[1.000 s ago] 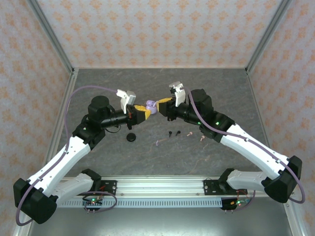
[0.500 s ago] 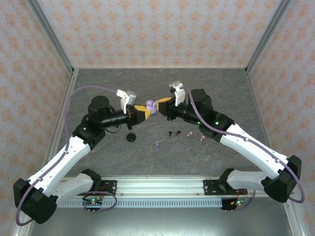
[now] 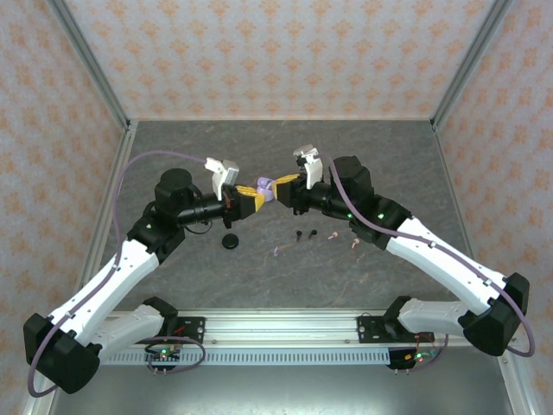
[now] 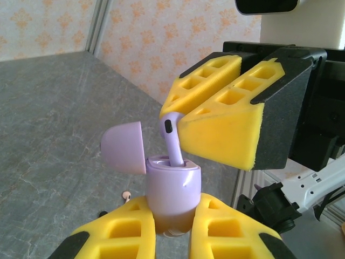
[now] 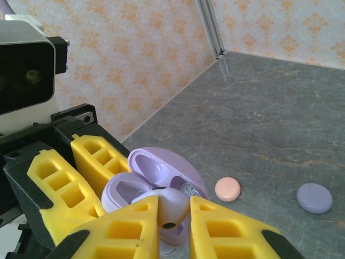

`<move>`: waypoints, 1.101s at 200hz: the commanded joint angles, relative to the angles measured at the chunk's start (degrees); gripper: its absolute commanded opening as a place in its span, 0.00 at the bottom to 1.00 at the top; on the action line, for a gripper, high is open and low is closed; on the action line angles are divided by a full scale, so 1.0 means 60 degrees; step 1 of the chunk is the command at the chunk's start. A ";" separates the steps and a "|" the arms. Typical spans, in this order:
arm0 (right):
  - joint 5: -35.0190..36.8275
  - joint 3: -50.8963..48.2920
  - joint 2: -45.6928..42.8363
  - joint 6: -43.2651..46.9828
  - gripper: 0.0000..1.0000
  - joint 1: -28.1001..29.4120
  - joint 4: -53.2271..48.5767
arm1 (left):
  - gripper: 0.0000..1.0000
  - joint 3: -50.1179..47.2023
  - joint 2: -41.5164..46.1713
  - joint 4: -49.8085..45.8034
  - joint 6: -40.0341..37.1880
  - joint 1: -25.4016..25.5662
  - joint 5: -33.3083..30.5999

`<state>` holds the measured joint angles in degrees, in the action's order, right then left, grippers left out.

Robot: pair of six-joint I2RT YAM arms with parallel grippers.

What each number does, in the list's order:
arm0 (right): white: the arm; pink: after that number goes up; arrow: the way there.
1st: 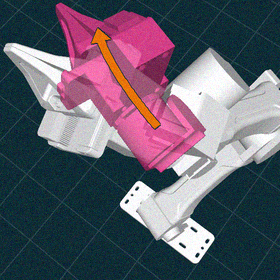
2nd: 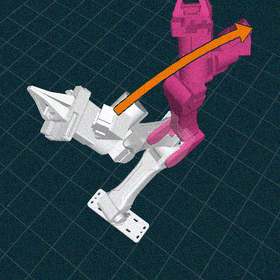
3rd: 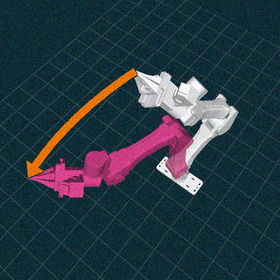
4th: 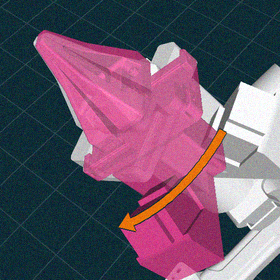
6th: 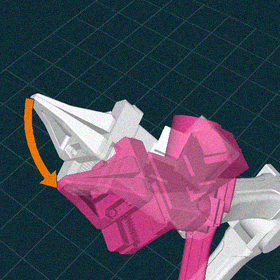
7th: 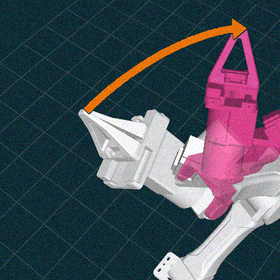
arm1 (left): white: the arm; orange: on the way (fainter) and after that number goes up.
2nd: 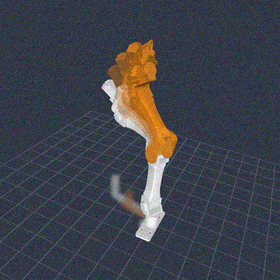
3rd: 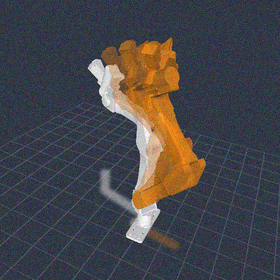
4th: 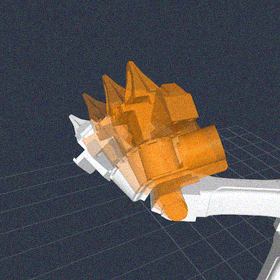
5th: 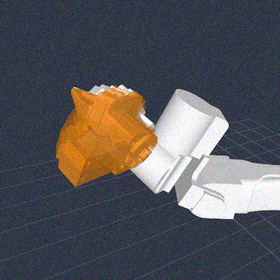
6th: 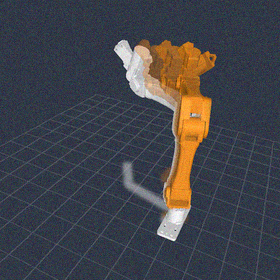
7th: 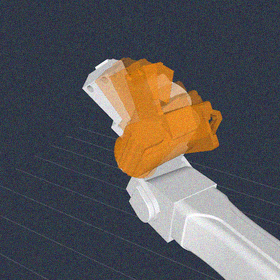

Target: Insert the wireless bluetooth earbuds into the charging case

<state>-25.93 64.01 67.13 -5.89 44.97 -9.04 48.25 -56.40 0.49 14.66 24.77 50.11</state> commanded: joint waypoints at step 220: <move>0.0707 0.0079 -0.1203 0.1049 0.18 -0.0215 -0.0214 | 0.00 -0.0752 0.0737 0.0981 -0.2256 0.0240 -0.0689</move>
<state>-23.31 65.54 63.81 -2.39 43.83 -12.40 45.32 -54.46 1.74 7.44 25.89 48.97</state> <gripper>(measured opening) 0.179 0.137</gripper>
